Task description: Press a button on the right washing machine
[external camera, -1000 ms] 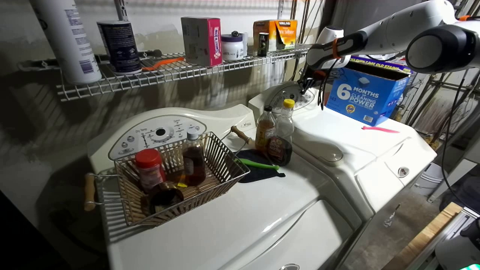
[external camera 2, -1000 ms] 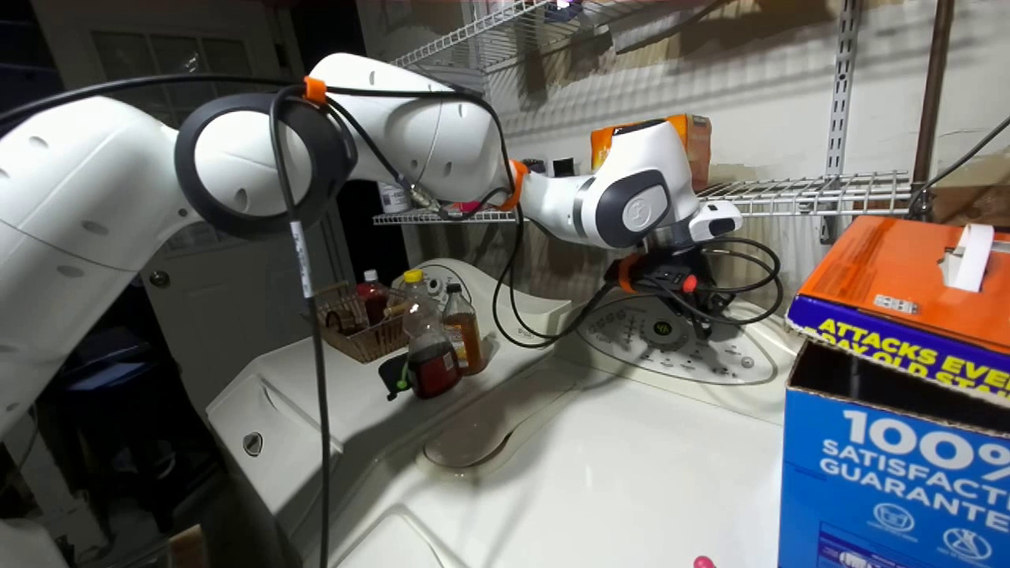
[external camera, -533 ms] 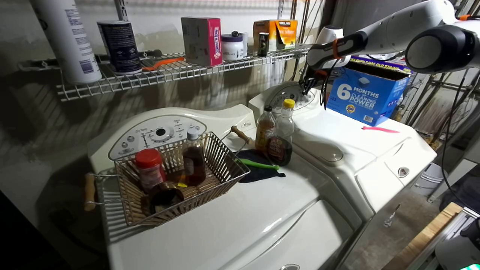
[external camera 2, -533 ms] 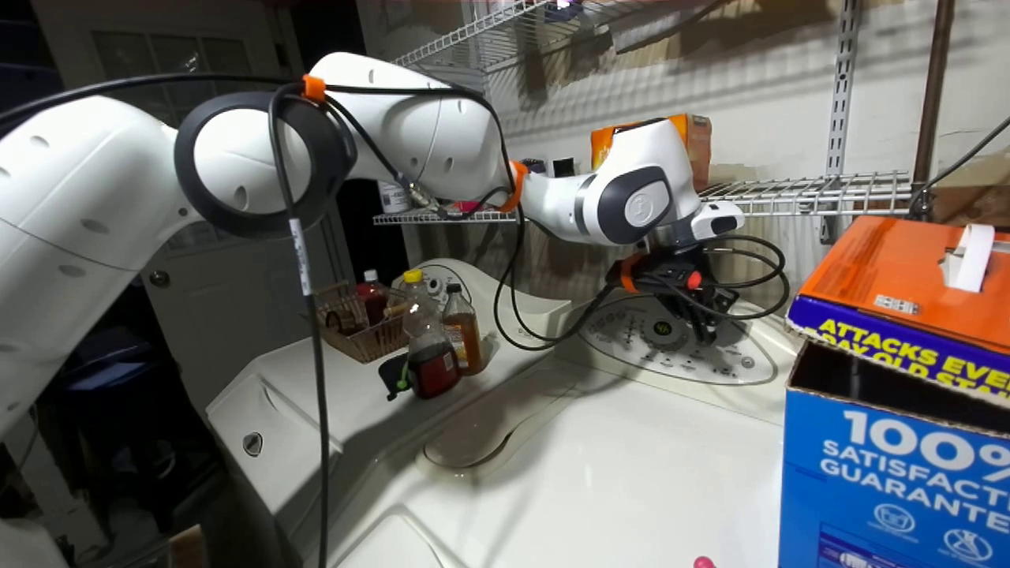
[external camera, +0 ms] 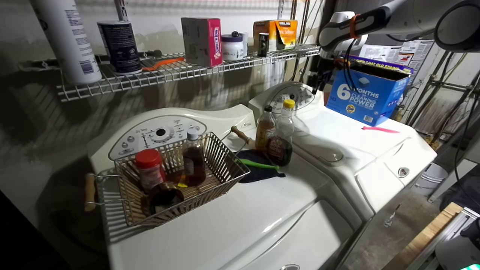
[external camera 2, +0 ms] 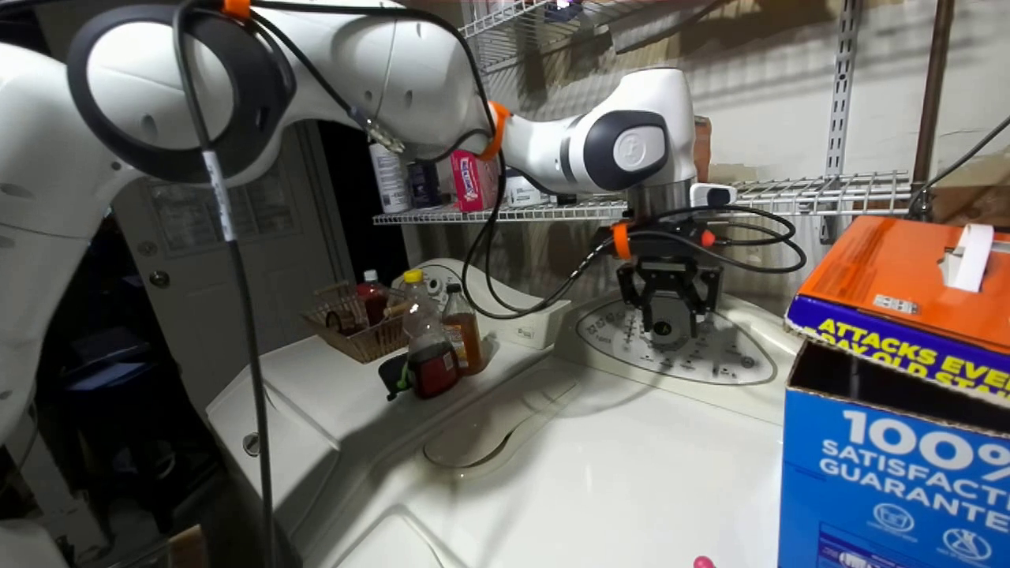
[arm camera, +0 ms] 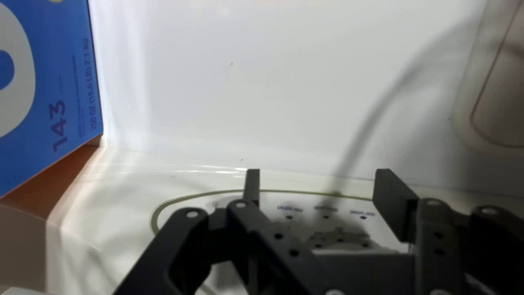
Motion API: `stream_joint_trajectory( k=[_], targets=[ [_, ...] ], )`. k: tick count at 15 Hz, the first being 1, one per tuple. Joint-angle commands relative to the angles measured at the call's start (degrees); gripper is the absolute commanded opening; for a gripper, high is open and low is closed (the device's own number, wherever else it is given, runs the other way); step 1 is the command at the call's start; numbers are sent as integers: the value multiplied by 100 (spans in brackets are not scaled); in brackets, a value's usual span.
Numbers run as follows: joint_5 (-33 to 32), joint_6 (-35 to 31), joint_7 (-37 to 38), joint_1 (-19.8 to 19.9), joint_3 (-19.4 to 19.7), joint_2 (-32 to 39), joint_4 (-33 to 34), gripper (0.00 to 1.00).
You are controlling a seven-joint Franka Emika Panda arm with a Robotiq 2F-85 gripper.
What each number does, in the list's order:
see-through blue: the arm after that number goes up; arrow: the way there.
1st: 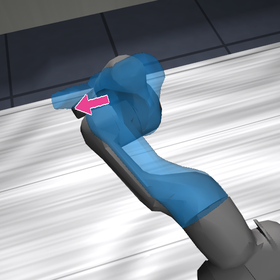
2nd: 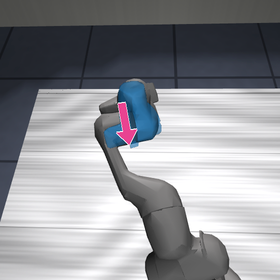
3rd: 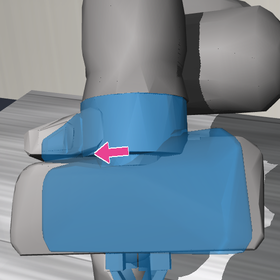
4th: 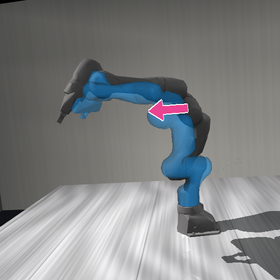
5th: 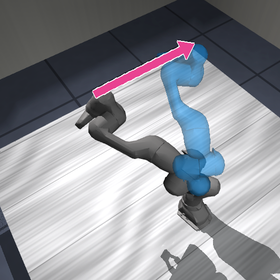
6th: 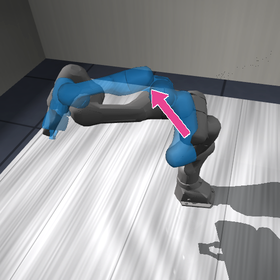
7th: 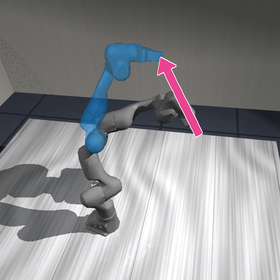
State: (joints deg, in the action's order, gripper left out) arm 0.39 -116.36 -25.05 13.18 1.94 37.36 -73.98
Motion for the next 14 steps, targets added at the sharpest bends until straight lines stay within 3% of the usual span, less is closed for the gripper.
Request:
stream_joint_trajectory(
  k=[1, 5, 12, 13, 14],
  targets=[
    [19, 973, -250, -33, -149, -827, -710, 99],
    [123, 1598, 22, -112, -110, -1382, -1113, 100],
    [393, 1298, 854, -169, 67, -2761, -2580, 100],
    [234, 1583, 676, -203, 77, -2151, -1829, 100],
    [243, 1580, 686, -209, 95, -2280, -1935, 100]
  ],
)
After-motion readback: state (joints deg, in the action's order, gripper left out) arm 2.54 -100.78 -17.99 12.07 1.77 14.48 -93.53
